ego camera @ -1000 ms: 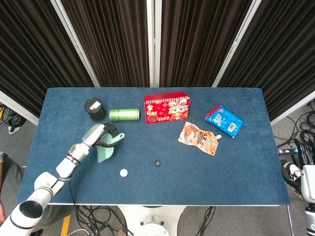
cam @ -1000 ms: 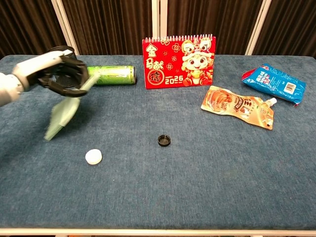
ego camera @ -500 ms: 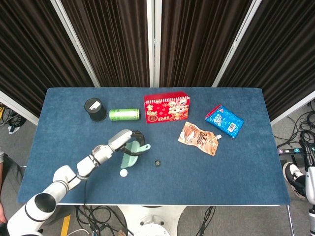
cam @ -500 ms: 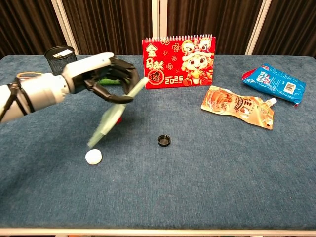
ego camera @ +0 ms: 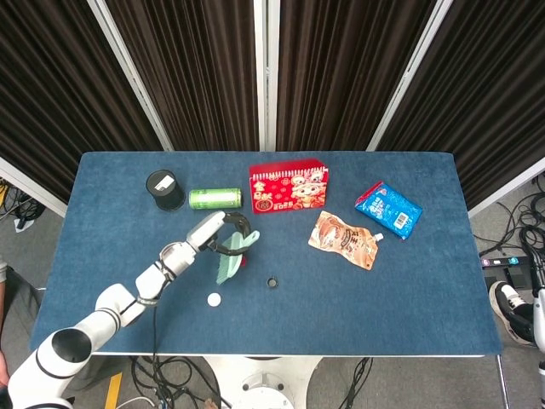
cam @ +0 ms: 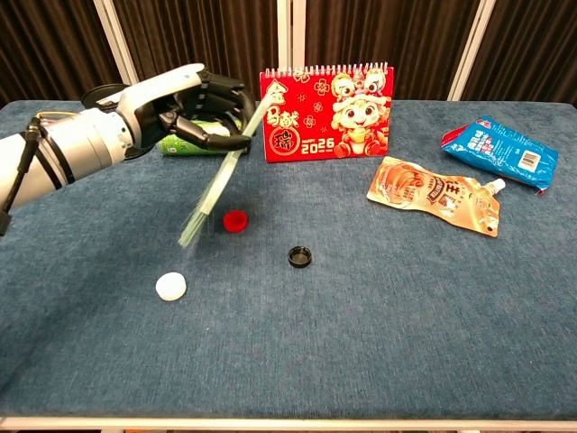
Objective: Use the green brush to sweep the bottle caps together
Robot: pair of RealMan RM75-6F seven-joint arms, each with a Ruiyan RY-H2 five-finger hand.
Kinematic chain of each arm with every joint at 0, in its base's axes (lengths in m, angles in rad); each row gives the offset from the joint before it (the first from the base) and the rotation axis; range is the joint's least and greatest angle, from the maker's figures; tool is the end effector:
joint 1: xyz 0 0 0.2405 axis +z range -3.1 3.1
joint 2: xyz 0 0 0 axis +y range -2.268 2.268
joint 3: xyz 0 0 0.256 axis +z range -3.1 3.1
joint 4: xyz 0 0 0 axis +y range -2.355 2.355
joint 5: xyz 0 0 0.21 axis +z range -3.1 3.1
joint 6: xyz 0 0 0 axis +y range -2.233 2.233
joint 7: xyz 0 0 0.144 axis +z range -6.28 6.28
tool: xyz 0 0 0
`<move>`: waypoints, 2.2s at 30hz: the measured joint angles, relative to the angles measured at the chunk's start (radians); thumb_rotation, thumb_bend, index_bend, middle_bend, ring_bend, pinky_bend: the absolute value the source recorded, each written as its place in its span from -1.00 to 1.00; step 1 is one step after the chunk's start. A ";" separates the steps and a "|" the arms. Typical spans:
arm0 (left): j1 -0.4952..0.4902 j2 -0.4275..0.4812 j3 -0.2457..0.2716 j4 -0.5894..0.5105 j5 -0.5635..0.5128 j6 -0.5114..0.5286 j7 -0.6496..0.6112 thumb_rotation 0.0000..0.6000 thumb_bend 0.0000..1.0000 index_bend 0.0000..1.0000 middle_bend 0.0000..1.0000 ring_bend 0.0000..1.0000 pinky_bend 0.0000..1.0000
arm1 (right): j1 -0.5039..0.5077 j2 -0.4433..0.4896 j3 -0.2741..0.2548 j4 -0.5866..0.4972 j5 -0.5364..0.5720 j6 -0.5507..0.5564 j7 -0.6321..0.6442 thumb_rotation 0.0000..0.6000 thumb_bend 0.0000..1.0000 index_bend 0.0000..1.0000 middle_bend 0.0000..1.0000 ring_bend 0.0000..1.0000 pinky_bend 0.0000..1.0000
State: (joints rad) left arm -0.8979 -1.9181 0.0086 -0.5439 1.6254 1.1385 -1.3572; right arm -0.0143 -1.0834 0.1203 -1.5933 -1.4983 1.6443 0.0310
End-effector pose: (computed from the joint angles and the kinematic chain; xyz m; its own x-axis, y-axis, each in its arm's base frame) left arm -0.1511 0.3971 -0.0624 -0.2777 0.5892 0.7588 0.7741 -0.3304 0.5399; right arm -0.3185 -0.1616 0.2033 0.4191 0.1885 0.8881 -0.9079 0.0762 0.4123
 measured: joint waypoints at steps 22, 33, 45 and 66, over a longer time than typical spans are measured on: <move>-0.101 -0.065 0.032 -0.066 0.066 -0.012 -0.076 1.00 -0.23 0.12 0.18 -0.23 -0.14 | -0.005 -0.002 0.004 0.004 0.015 -0.003 0.003 1.00 -0.55 -0.97 -0.67 -1.00 -1.00; -0.024 0.046 0.001 -0.213 0.000 0.049 0.062 1.00 -0.20 0.13 0.19 -0.23 -0.17 | 0.022 -0.006 0.012 0.035 0.011 -0.037 0.035 1.00 -0.55 -0.97 -0.67 -1.00 -1.00; 0.211 0.180 -0.027 -0.554 -0.153 0.122 0.538 1.00 -0.19 0.15 0.19 -0.23 -0.30 | 0.066 -0.015 0.023 0.062 0.009 -0.086 0.052 1.00 -0.55 -0.97 -0.67 -1.00 -1.00; 0.371 0.028 -0.010 -0.540 -0.101 0.242 0.846 1.00 -0.19 0.15 0.21 -0.23 -0.42 | 0.066 -0.007 0.019 0.051 0.023 -0.086 0.045 1.00 -0.55 -0.97 -0.67 -1.00 -1.00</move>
State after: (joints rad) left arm -0.5266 -1.8901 -0.0016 -1.0840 1.5246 1.3805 -0.5110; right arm 0.0518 -1.0900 0.1394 -1.5421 -1.4750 1.5581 0.0757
